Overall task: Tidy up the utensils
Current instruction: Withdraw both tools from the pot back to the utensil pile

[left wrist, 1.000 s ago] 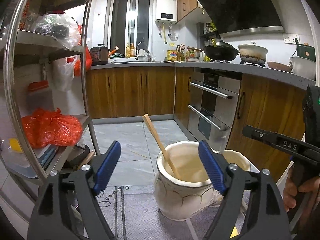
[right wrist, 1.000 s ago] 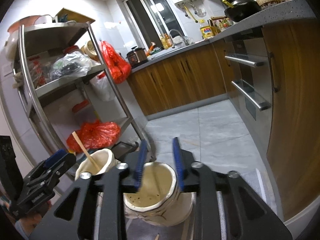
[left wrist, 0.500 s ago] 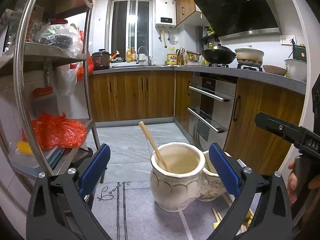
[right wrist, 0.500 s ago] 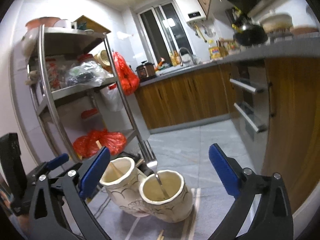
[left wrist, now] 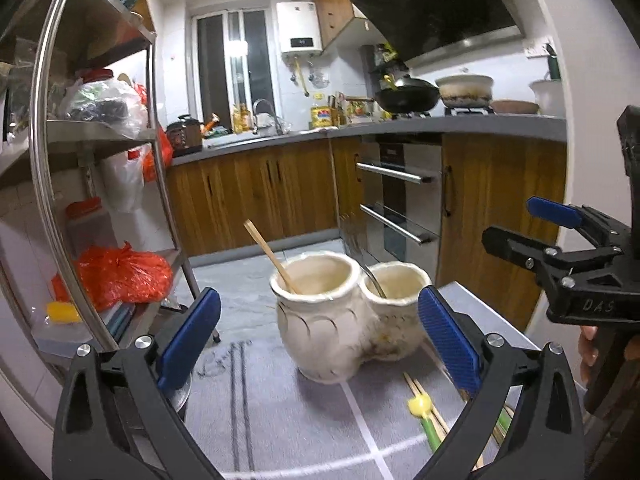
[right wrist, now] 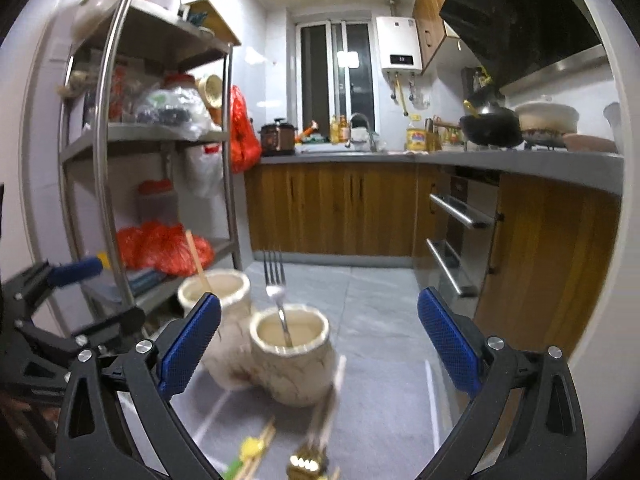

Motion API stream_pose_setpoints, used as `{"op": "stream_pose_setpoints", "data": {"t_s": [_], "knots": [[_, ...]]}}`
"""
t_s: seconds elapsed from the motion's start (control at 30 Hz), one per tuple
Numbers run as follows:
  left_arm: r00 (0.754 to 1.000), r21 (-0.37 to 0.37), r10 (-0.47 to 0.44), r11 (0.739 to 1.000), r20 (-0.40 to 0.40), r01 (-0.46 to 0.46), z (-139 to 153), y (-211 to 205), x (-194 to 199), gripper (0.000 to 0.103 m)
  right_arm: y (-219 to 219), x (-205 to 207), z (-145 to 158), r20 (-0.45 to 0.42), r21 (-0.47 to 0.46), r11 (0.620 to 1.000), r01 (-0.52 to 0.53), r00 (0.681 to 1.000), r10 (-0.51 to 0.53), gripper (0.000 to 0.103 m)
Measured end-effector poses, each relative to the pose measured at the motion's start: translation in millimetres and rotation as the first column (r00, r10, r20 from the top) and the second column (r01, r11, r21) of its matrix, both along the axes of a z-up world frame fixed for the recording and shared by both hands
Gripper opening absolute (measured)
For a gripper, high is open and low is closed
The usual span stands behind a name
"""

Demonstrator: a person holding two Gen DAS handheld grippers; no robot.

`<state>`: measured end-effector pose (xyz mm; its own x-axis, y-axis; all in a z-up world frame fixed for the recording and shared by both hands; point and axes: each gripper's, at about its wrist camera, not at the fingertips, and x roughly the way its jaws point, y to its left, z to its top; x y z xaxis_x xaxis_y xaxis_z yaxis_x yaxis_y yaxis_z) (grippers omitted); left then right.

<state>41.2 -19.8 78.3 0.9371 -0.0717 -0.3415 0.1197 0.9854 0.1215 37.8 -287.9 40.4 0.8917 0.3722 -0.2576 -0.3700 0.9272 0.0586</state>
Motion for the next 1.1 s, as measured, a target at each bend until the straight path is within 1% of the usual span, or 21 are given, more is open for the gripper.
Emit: {"op": "stream_pose_setpoints", "data": {"t_s": [0.1, 0.2, 0.3, 0.33, 0.4, 0.53, 0.6, 0.67, 0.73, 0.83, 0.93, 1.03, 1.1], "knots": [[0.999, -0.018, -0.034, 0.999, -0.034, 0.033, -8.9, -2.8, -7.3, 0.097, -10.3, -3.4, -13.4, -0.045, 0.004, 1.000, 0.021, 0.999, -0.021, 0.098], [0.995, -0.003, -0.060, 0.998, -0.076, 0.060, -20.2, -7.5, -12.0, 0.097, -22.5, -3.9, -25.4, -0.104, -0.014, 0.998, 0.059, 0.993, -0.060, 0.098], [0.984, -0.001, -0.098, 0.995, -0.151, 0.099, -40.2, -13.9, -17.5, 0.097, -37.1, -1.7, -39.9, -0.187, -0.007, 0.995, 0.096, 0.978, -0.096, 0.098], [0.977, 0.000, -0.106, 0.994, -0.182, 0.108, -49.2, -16.5, -19.1, 0.097, -41.9, -0.4, -45.2, -0.222, -0.001, 0.995, 0.101, 0.970, -0.099, 0.098], [0.965, 0.016, -0.116, 0.992, -0.234, 0.123, -64.2, -22.7, -21.0, 0.097, -46.1, -0.5, -53.8, -0.258, 0.001, 0.995, 0.099, 0.962, -0.095, 0.098], [0.944, 0.066, -0.100, 0.990, -0.315, 0.127, -90.4, -35.0, -19.5, 0.097, -44.6, 0.5, -64.2, -0.298, -0.026, 0.995, 0.092, 0.950, -0.096, 0.098], [0.928, 0.067, -0.085, 0.991, -0.362, 0.117, -99.9, -36.8, -16.6, 0.097, -43.5, 1.9, -68.0, -0.314, -0.035, 0.996, 0.080, 0.945, -0.087, 0.098], [0.917, 0.059, -0.072, 0.993, -0.391, 0.103, -105.9, -35.9, -13.6, 0.097, -42.2, 2.0, -70.5, -0.328, -0.048, 0.997, 0.063, 0.942, -0.075, 0.098], [0.912, 0.038, -0.071, 0.995, -0.403, 0.094, -107.7, -33.2, -12.9, 0.097, -39.3, 3.3, -74.8, -0.348, -0.065, 0.997, 0.039, 0.936, -0.060, 0.098], [0.915, 0.020, -0.075, 0.996, -0.398, 0.090, -105.7, -27.9, -14.9, 0.097, -34.5, 4.2, -78.5, -0.365, -0.079, 0.997, 0.016, 0.930, -0.044, 0.098], [0.917, 0.025, -0.066, 0.996, -0.394, 0.083, -106.1, -23.3, -16.7, 0.097, -25.8, 1.6, -79.8, -0.382, -0.066, 0.997, -0.031, 0.924, 0.004, 0.097], [0.926, 0.043, -0.040, 0.997, -0.377, 0.060, -104.1, -14.4, -18.8, 0.097, -9.9, -3.2, -81.8, -0.392, -0.080, 0.994, -0.081, 0.919, 0.043, 0.096], [0.933, 0.031, -0.024, 0.999, -0.358, 0.037, -100.8, -4.0, -19.4, 0.097, 8.2, -10.1, -84.8, -0.396, -0.111, 0.985, -0.130, 0.915, 0.076, 0.092]]}}
